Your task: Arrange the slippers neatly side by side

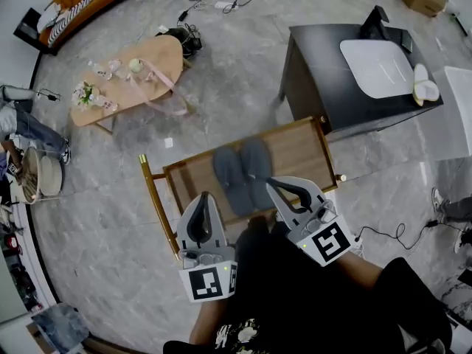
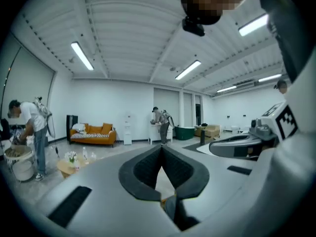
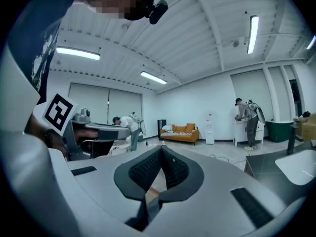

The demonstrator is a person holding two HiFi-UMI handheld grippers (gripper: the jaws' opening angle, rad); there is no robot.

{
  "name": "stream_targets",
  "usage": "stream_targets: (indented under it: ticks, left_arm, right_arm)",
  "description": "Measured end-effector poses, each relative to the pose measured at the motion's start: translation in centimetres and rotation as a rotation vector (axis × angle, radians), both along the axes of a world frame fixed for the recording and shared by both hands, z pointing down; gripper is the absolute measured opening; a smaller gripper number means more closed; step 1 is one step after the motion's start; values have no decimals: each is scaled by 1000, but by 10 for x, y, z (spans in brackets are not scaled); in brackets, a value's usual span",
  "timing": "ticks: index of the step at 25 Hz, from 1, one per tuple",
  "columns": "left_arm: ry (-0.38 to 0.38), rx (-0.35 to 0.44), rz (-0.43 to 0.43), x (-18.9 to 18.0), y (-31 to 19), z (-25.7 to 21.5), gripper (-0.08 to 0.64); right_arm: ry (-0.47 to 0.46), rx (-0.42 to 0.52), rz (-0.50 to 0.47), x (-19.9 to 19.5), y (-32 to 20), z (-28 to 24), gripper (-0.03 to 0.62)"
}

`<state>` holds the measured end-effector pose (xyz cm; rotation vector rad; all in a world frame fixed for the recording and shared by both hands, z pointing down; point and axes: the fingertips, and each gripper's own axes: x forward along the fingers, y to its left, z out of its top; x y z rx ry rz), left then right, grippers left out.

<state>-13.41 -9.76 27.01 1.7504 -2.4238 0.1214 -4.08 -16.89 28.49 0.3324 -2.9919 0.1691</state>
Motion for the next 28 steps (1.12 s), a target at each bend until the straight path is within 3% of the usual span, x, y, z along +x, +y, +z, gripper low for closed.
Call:
stream_targets:
  ticks: [4, 6, 9, 15, 19, 22, 28]
  left_arm:
    - [-146, 94, -36, 3, 4, -42, 3]
    - [-146, 94, -41, 10, 13, -48, 3]
    - [-109, 47, -58, 27, 24, -41, 3]
    - [-110, 21, -103, 47, 34, -30, 2]
    - [-95, 61, -95, 41, 33, -34, 2]
    - [-122, 87, -73, 35, 27, -45, 2]
    - [-151, 108, -65, 10, 37, -60, 2]
  right_arm:
    - [-91, 153, -7, 4, -24, -40, -2]
    - [-80, 216, 3, 18, -19, -52, -2]
    - [40, 275, -67, 41, 8, -39, -2]
    - [7, 106, -61, 59, 7, -13, -2]
    - [-35, 69, 46, 64, -25, -28, -2]
    - [-68, 86, 88, 56, -39, -43, -2]
    - [-78, 128, 69, 28, -26, -60, -2]
